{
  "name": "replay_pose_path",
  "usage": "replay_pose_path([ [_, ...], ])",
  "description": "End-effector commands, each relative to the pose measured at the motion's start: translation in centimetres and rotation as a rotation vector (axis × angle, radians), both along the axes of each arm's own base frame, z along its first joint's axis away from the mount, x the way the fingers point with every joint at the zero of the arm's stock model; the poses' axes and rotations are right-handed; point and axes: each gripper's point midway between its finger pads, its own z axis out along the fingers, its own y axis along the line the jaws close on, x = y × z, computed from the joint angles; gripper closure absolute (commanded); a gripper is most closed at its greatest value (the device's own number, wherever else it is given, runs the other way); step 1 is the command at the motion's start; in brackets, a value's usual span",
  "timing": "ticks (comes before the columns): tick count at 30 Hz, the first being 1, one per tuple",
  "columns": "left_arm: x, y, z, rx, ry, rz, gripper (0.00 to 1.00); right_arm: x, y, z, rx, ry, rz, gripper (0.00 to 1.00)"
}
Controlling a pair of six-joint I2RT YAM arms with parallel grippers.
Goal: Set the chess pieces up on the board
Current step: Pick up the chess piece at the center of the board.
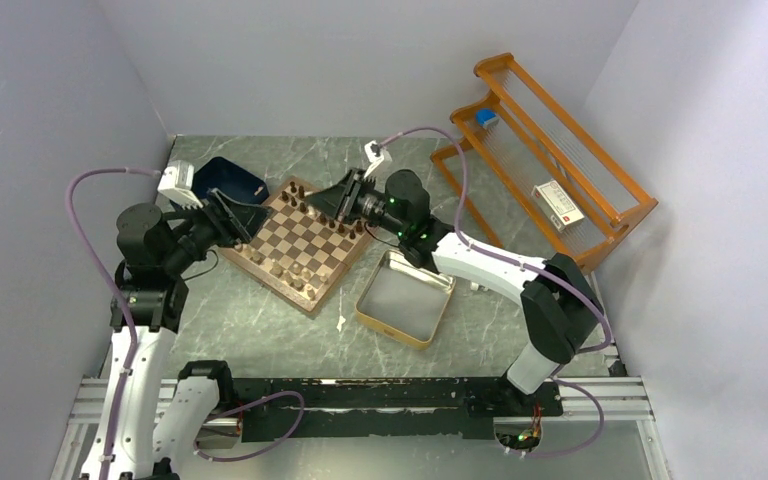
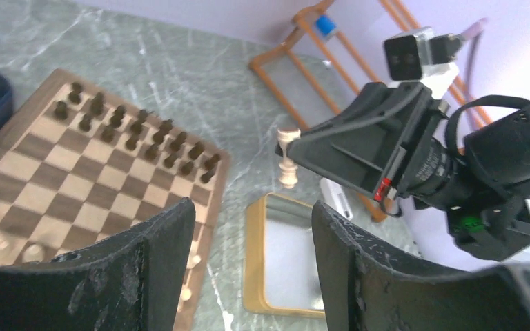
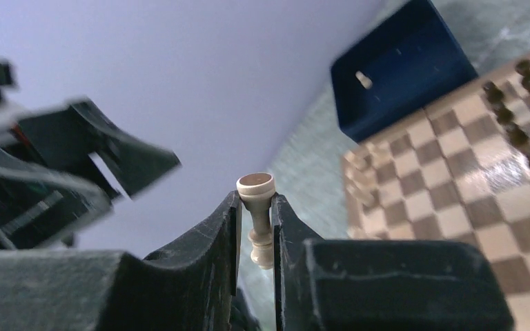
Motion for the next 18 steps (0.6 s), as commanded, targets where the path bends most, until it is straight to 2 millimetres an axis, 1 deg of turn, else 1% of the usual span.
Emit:
replay_pose_path([
  [1, -0.8, -2.3, 3.7, -0.155, -0.136, -0.124, 0.34, 0.6, 0.1, 8.2, 0.39, 0.074, -0.082, 0.97],
  [2, -0.8, -2.4, 3.6, -0.18, -0.131, -0.124, 0.35, 0.7, 0.0, 8.3, 0.424, 0.097, -0.098, 0.97],
  [4, -0.7, -2.6, 4.2, -0.234, -0.16, -0.133, 0.37, 0.9, -0.4, 8.6, 0.498, 0.145, -0.135, 0.97],
  [8, -0.3, -3.2, 4.9, -0.361, -0.157, -0.163, 0.4, 1.1, -1.5, 8.7, 0.661, 0.228, -0.195, 0.97],
  [10, 0.0, -3.3, 5.5, -0.428, -0.167, -0.173, 0.4, 1.0, -1.5, 8.7, 0.709, 0.256, -0.204, 0.97],
  [12, 0.3, -3.4, 5.8, -0.488, -0.179, -0.194, 0.41, 0.9, -1.6, 8.2, 0.751, 0.287, -0.227, 0.97],
  [15, 0.6, -3.9, 6.0, -0.513, -0.178, -0.223, 0.42, 0.8, -1.8, 7.7, 0.795, 0.313, -0.26, 0.97],
  [18, 1.0, -4.3, 5.3, -0.496, -0.17, -0.206, 0.4, 0.8, -1.7, 7.6, 0.812, 0.321, -0.279, 0.97],
])
